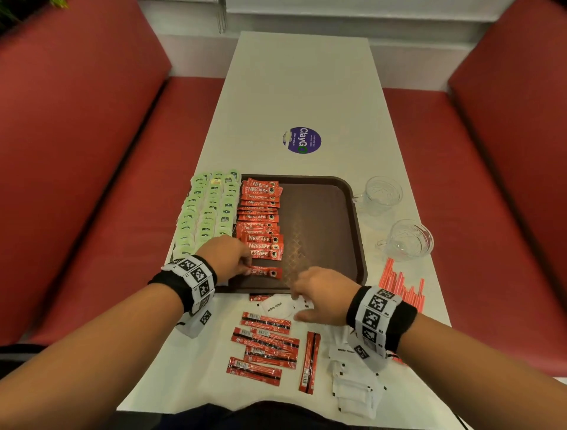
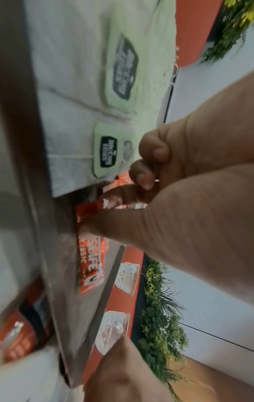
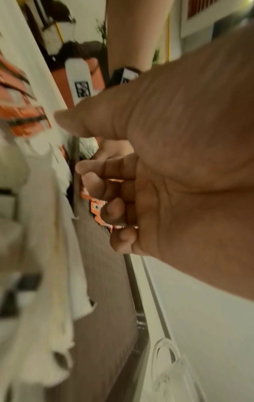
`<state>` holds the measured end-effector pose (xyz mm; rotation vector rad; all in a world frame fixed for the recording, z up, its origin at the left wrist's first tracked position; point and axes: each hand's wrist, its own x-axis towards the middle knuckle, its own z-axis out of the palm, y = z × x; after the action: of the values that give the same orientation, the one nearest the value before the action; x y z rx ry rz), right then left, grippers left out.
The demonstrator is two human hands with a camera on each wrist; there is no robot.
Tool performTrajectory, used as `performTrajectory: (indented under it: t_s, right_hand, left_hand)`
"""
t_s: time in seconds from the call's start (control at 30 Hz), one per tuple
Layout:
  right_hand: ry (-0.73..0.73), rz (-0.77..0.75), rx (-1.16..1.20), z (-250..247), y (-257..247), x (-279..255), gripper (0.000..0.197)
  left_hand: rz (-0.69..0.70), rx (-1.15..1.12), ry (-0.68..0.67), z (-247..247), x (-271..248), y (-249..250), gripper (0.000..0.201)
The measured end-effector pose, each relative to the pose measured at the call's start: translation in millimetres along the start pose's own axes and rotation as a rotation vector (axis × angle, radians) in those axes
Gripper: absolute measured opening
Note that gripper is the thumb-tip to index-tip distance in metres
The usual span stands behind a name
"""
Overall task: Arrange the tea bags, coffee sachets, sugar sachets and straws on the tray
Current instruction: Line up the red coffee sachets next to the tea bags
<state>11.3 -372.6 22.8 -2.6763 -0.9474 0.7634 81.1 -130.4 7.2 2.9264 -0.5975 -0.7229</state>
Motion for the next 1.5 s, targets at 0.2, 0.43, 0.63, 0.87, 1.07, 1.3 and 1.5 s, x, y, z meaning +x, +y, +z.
performTrajectory:
  t_s: [0.2, 0.43, 0.63, 0.87, 1.07, 1.3, 1.5]
  right_hand:
    - [-0.139, -0.124, -0.240, 29.5, -18.3, -14.2, 0.039]
    - [-0.088, -0.177, -0.309, 41.7, -19.1, -13.0, 0.029]
    - [-0.047, -0.157, -0.383, 50.9, -21.7, -14.8, 0.016]
    - [-0.039, -0.124, -0.387, 50.0, -26.1, -17.5, 0.034]
    - [-0.075, -0.094, -0.413, 50.7, -34.4, -19.5, 0.021]
    - [-0.061, -0.008, -0.235, 39.8, -40.4, -21.0, 0.018]
    - [0.056, 0.102, 0.069, 29.4, -34.6, -20.2, 0.010]
  left_hand:
    - [-0.001, -0.030, 0.046, 0.7, 7.2, 6.9, 0.021]
    - [-0.105, -0.035, 0.015, 5.0, 18.6, 15.7, 0.007]
    - [-0.118, -0.044, 0.065, 1.2, 11.5, 19.7, 0.013]
    - [0.145, -0.063, 0.020, 12.3, -41.9, 44.6, 0.018]
    - [0.180, 0.078, -0.051, 48.5, -66.4, 46.0, 0.028]
    - [0.153, 0.049, 0.020, 55.4, -72.1, 44.4, 0.023]
    - [0.092, -0.058, 0.137, 54.3, -75.2, 42.3, 0.005]
